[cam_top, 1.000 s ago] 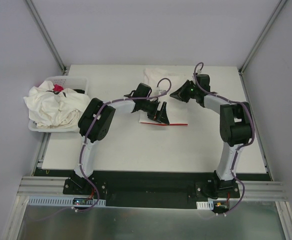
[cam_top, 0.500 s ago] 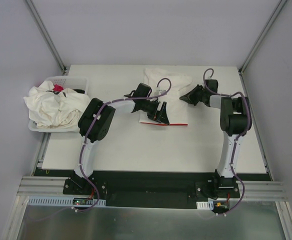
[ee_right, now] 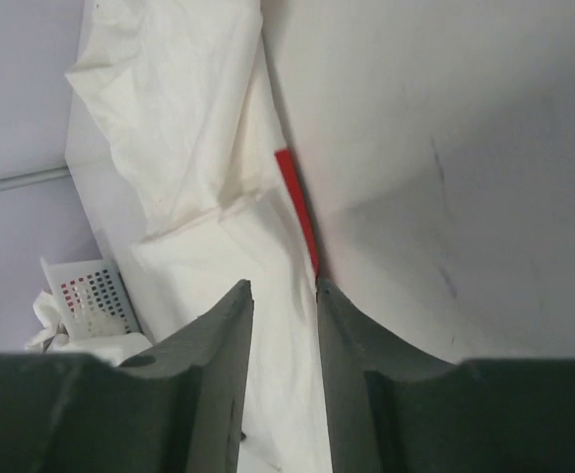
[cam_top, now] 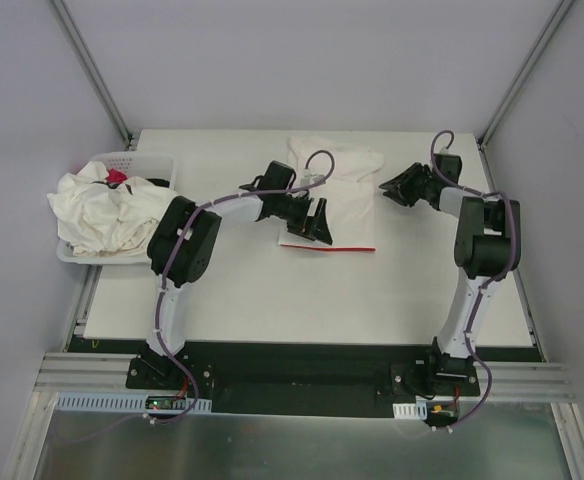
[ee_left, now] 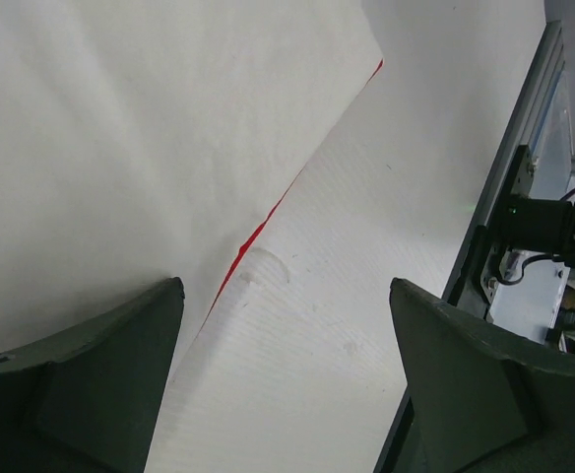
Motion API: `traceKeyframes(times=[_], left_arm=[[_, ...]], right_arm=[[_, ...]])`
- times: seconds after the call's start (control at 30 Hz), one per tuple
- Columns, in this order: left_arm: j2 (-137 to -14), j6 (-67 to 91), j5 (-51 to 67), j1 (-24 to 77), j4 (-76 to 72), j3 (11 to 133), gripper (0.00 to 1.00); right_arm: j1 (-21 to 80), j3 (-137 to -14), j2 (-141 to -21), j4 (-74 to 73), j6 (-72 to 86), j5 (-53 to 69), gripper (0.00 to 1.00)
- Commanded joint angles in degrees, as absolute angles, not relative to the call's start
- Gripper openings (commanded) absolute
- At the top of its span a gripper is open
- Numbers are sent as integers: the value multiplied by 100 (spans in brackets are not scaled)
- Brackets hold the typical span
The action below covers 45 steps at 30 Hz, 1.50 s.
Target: Fold and stack the t-shirts
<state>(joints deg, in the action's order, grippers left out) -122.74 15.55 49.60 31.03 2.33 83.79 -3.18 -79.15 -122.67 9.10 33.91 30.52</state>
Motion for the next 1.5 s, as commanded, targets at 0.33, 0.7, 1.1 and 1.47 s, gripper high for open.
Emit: traceKeyframes(times=[0.33,0.7,1.1,1.47], left_arm=[[-10029,1668,3059,2417,18,6901,88],[-9905,2382,2927,2417,-1142,5353,87],[-10494,2250,3278,2417,-1485,5695,86],[-10784,2320,3507,2364,-1670,5792,86]], right_arm=[[-27,-5213,-9317,440,2313,2726,46],[132,-4096,-9044,642,2127,2654,46],[176,-4096,-9158,782,2232,2584,46],[307,-4350,-9589,940,2373,2522,46]])
